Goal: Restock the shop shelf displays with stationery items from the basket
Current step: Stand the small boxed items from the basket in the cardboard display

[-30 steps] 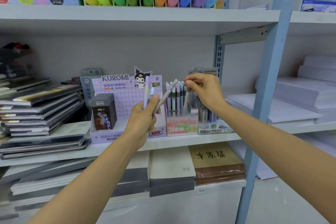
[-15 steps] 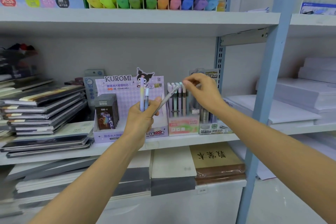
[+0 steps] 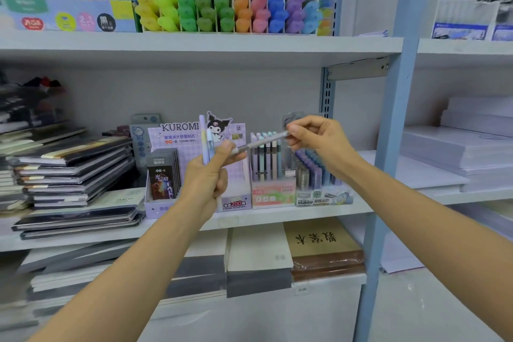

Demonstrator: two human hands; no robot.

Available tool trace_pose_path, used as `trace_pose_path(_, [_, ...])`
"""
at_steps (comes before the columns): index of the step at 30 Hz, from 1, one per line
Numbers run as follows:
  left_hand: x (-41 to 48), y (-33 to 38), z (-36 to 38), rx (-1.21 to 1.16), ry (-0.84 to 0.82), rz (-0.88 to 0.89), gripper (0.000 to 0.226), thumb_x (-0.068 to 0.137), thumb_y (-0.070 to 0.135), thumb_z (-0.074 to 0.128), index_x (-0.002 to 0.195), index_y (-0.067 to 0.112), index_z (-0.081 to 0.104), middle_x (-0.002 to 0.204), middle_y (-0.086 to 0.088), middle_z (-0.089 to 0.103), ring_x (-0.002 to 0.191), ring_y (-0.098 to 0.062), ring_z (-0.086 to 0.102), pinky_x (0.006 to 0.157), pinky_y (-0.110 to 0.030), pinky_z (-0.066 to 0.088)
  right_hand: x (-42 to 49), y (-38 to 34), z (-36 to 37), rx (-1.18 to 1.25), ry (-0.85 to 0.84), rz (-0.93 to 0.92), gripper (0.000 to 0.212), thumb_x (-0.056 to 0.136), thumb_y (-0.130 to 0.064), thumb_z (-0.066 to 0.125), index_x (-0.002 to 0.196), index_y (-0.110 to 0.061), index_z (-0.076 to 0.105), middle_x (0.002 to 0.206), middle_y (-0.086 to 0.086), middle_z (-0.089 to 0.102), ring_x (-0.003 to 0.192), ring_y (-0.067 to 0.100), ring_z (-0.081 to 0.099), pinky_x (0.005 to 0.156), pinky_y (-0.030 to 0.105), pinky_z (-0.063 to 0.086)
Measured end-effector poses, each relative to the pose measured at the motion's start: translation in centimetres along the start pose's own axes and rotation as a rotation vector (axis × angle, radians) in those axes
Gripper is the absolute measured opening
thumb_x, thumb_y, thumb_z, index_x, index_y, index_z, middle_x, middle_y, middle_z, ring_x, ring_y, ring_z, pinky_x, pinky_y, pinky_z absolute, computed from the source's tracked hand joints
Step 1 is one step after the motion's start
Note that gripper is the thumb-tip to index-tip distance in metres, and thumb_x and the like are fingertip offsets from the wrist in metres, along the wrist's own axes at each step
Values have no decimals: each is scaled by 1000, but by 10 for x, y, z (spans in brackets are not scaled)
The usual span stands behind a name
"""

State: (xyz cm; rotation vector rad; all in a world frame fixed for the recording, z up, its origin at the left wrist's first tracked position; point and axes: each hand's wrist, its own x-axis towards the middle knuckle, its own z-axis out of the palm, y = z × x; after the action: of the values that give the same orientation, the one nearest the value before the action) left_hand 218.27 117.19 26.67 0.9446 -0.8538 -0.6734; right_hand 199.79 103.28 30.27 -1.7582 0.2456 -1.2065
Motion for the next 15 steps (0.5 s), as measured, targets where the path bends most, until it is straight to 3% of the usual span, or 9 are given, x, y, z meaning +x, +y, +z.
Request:
trace_pose_path(3, [-2,2,4,-78,20,56,38,78,44,68,97,11,71,99,-6,76,32,-4,23,31,-14,20,-6,0,-1,-27,-40,22,5,86,-3,67,90,-5,69,79,9,74,73,18,71,66,21,56])
trace_pose_path(9, [-6,1,13,-259,66,133,26,77,44,66,75,20,75,96,-7,75,30,-4,25,31,-14,22,-14,2,3,-130,-157,49,5,87,-7,67,91,-4,67,82,9,74,73,20,72,66,23,58])
trace_pose_path(12, [-6,2,19,-301,80,140,29,81,39,67,93,13,72,99,-4,75,31,-3,25,31,-14,22,-17,7,10,-119,-184,67,5,89,-3,63,93,1,63,81,14,73,71,22,72,65,26,59])
trace_pose_path(15, [-4,1,25,-178,83,124,28,85,23,71,110,12,69,98,-5,72,34,-4,22,32,-16,20,-21,11,17,-135,-222,86,5,90,-3,62,93,1,62,82,15,73,71,22,71,65,27,59])
